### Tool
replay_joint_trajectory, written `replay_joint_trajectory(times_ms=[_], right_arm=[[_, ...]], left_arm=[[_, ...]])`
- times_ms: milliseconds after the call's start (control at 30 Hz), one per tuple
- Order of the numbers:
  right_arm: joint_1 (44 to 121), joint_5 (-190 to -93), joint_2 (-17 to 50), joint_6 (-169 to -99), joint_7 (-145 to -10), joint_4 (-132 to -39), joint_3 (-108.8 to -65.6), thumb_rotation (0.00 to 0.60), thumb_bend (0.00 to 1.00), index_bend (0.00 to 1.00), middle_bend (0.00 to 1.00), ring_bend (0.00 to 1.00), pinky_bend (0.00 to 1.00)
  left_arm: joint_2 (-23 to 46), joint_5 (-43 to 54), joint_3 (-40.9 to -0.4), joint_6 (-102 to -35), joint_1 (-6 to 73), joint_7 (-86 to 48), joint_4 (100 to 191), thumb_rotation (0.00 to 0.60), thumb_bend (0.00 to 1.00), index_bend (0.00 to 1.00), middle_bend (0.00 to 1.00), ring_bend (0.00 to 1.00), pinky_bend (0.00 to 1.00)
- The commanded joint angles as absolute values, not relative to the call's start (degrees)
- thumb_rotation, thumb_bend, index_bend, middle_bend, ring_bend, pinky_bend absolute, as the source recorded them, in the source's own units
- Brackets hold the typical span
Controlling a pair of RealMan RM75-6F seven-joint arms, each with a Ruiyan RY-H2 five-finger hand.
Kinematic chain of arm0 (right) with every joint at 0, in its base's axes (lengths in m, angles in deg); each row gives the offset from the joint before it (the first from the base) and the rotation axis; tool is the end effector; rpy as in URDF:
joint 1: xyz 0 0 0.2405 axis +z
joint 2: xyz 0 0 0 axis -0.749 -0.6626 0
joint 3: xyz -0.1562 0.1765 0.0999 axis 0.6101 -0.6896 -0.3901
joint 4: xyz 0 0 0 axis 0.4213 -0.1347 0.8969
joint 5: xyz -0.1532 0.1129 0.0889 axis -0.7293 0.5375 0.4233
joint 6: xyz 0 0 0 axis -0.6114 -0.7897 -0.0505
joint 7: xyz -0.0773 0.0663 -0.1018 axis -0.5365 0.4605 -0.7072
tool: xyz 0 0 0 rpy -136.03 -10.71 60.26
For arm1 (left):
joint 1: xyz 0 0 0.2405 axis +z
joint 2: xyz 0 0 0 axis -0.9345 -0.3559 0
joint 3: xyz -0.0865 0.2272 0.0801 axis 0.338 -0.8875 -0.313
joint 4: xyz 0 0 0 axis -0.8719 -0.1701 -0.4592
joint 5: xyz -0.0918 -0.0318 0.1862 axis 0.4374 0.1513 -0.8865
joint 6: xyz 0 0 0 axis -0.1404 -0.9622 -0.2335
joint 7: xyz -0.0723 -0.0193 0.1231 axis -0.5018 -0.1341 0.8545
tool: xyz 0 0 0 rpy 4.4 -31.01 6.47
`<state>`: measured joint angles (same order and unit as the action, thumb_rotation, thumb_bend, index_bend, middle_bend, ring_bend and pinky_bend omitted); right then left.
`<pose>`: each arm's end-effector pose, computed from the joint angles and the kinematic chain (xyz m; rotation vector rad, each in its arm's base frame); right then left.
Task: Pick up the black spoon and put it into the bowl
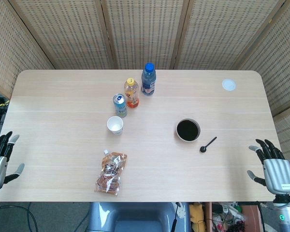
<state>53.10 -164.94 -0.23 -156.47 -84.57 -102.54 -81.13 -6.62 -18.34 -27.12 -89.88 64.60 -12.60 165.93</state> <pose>-0.3075 -0.1844 0.1516 1.3829 -0.8187 0.8806 -0.3114 0.1753 0.1519 -1.4073 -0.8483 -0.8200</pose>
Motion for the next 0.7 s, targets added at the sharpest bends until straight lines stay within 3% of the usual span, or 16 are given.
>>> replay_joint_trajectory(times_ms=[33, 533, 700], right_arm=[[53.1, -165.0, -0.2, -156.5, -84.6, -102.5, -81.1, 0.600, 0.23, 0.29, 0.24, 0.14, 0.28], [53.9, -165.7, -0.1, -155.2, -83.5, -102.7, -80.9, 0.600, 0.23, 0.29, 0.25, 0.15, 0.28], [55.5, -166.2, -1.0, -152.5, -82.5, -103.9, -80.8, 0.600, 0.23, 0.29, 0.34, 0.26, 0.34]], left_arm=[[-6.6, -18.2, -27.1, -89.8, 64.6, -12.7, 165.7, 0.600, 0.33, 0.04, 0.00, 0.01, 0.00], [-7.6, -19.0, -26.9, -90.2, 64.5, -12.0, 166.5, 0.600, 0.33, 0.04, 0.00, 0.01, 0.00], [-8.3, -19.6, -26.6, -90.3, 64.1, -11.8, 167.0, 0.600, 0.33, 0.04, 0.00, 0.01, 0.00]])
